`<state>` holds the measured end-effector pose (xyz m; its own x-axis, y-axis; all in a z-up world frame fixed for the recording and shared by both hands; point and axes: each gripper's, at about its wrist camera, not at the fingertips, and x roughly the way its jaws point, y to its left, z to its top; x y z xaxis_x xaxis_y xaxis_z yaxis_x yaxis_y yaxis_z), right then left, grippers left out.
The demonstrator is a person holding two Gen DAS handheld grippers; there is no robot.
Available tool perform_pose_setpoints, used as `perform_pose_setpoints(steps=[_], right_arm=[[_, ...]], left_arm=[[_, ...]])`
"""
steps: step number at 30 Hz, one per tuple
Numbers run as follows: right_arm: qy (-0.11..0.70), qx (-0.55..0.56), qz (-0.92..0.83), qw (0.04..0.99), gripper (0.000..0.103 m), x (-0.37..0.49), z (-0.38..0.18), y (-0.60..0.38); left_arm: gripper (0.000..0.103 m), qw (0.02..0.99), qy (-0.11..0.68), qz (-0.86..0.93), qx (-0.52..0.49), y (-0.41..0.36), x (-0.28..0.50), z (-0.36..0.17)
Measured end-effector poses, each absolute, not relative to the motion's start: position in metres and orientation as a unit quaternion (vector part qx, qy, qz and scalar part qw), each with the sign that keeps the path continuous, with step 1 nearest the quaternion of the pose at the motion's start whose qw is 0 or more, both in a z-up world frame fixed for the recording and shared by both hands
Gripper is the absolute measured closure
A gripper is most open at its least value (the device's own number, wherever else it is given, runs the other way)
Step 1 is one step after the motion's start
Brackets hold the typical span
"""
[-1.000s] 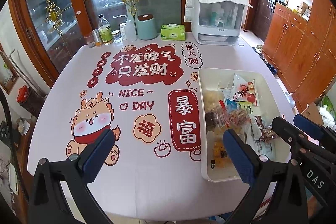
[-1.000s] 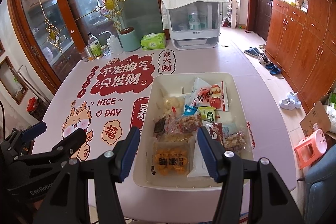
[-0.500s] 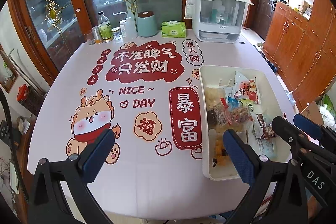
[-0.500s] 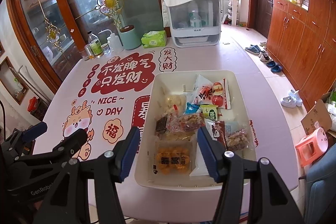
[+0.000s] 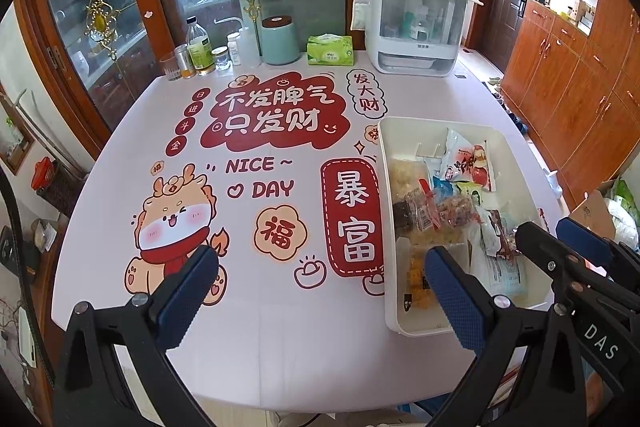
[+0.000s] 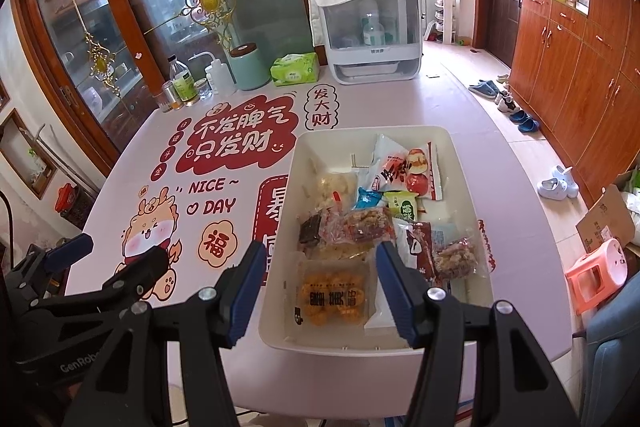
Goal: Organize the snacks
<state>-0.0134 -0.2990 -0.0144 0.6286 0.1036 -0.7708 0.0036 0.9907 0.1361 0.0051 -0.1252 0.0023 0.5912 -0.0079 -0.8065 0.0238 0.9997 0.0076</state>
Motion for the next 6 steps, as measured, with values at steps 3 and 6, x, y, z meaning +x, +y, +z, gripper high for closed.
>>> perform_pose_setpoints(steps=[3,6], right_arm=[[0.432,0.064,0.029,0.899,0.045,-0.0148,-0.0153,-0.2987],[0.434,0.065,0.031,0.898,0.045,-0.0188,-0.0174,-0.2978]], left_arm=[[0.000,0.891,0.454,-0.009,0.009,-0.1257,0.0014,0.0009],[0.000,0.890,0.455,-0.010,0.009,-0.1264,-0.0008,0.0002]])
